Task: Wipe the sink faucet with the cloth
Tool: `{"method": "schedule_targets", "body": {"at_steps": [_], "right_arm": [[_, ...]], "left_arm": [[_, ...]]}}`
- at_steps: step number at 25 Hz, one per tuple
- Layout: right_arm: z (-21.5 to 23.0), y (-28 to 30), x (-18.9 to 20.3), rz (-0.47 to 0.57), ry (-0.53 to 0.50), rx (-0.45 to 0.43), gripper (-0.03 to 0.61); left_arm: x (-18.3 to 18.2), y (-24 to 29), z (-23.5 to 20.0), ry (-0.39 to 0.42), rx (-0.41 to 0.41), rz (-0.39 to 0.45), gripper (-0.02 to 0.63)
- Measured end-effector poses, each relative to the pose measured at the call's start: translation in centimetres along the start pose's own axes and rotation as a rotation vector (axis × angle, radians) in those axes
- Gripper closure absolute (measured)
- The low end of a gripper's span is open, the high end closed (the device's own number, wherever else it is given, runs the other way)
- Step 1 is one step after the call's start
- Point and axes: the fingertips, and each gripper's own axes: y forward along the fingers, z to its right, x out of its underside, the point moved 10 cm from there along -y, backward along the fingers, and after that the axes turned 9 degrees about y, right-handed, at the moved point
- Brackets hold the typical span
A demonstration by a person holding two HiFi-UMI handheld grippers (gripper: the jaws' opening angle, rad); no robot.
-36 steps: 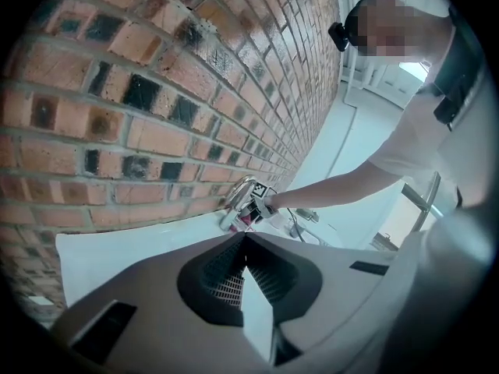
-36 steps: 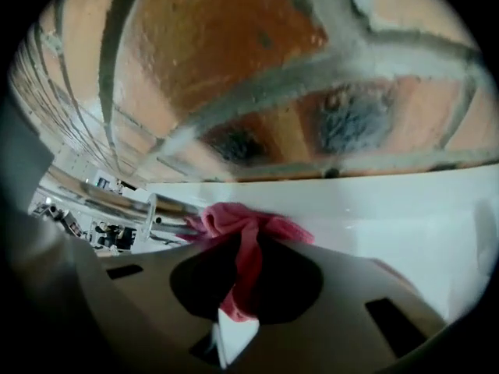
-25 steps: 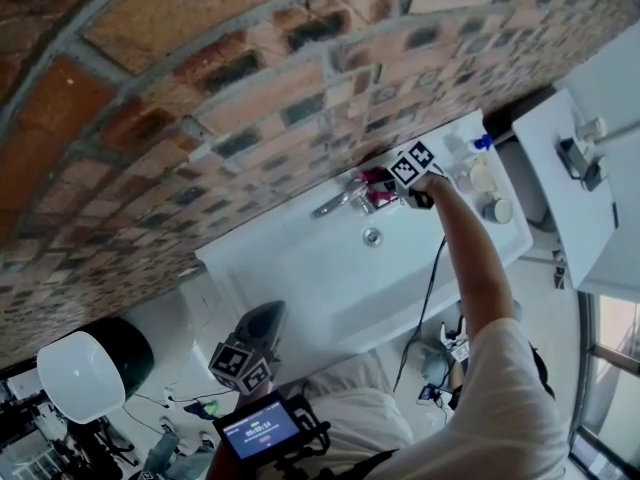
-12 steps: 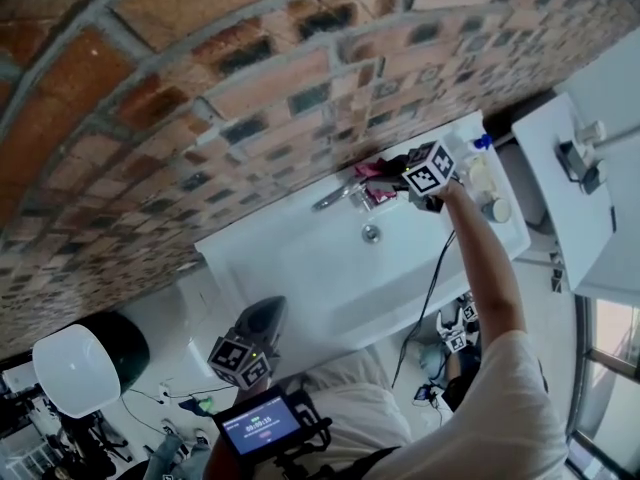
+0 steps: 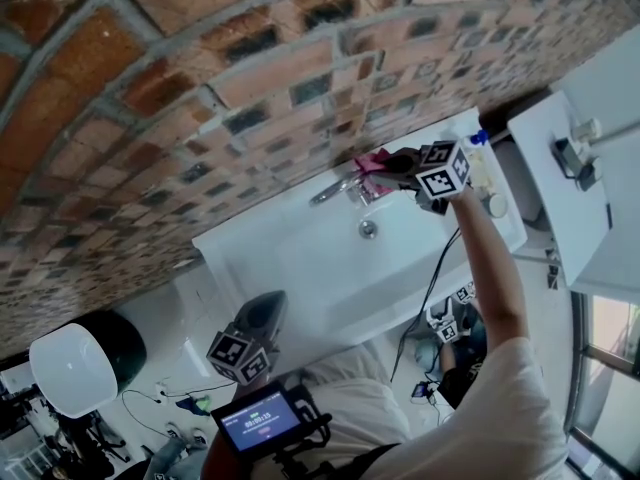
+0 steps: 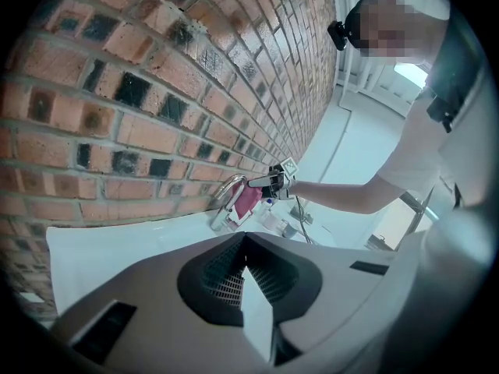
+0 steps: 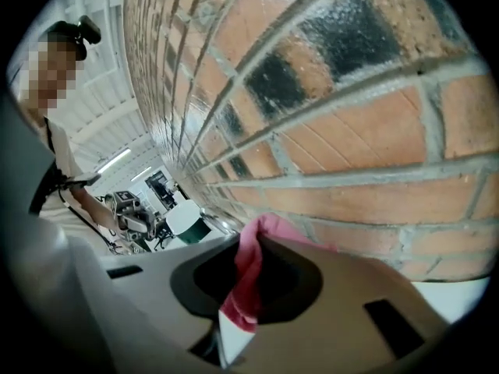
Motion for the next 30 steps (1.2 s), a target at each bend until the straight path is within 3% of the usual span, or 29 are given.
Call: {"method": "schedule_targets", "body": {"at_steps": [6, 15, 30], "right_arm": [[-3.9, 0.4, -2.2, 0.092, -0.013, -0.082, 0.528], [-8.8, 3.7, -4.0, -0.021, -0.081, 0.023, 0.528], [-10.0, 4.9, -4.2, -0.033, -0.061, 0.091, 0.528]], "left_arm": [[-0.1, -0.1, -0.3, -0.001, 0.006, 0.000, 0.611], [0.1, -0.7, -0.6, -0.015, 0.009, 0.007, 0.611], [0.3, -1.1, -0.7, -0.029, 0.006, 0.028, 0.611]]}}
